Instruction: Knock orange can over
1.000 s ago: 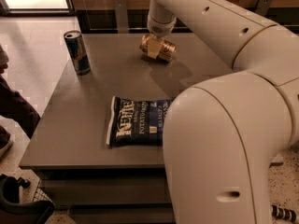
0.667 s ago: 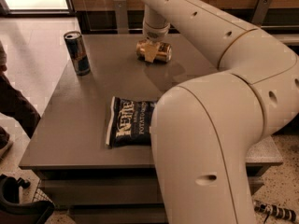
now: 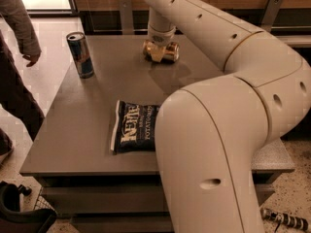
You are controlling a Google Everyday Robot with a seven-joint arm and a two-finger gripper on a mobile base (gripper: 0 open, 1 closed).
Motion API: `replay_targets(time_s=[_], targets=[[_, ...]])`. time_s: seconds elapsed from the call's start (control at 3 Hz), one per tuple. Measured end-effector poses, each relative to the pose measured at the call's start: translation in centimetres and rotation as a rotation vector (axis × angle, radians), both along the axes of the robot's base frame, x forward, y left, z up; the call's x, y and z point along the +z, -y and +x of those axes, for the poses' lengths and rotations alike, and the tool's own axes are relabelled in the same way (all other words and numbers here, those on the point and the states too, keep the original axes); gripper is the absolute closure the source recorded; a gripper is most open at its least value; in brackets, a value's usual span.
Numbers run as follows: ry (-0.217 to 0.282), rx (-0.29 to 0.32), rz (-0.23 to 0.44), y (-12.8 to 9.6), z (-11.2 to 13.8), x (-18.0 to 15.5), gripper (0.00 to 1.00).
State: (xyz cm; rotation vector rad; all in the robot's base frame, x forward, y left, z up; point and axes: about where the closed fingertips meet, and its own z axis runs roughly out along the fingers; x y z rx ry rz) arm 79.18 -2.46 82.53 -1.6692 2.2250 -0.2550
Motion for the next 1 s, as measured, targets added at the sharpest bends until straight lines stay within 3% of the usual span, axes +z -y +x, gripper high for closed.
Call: replay_targets(time_s=[0.33,0.67,1.0], targets=[[-0.005,0.001,-0.002,-0.03,0.01,-0.33,0.36],[-0.006,0.001,-0.002,-0.04,0.01,-0.13,0.06],[-0.006,0.001,-0.002,-0.04,0.01,0.60,0.00]])
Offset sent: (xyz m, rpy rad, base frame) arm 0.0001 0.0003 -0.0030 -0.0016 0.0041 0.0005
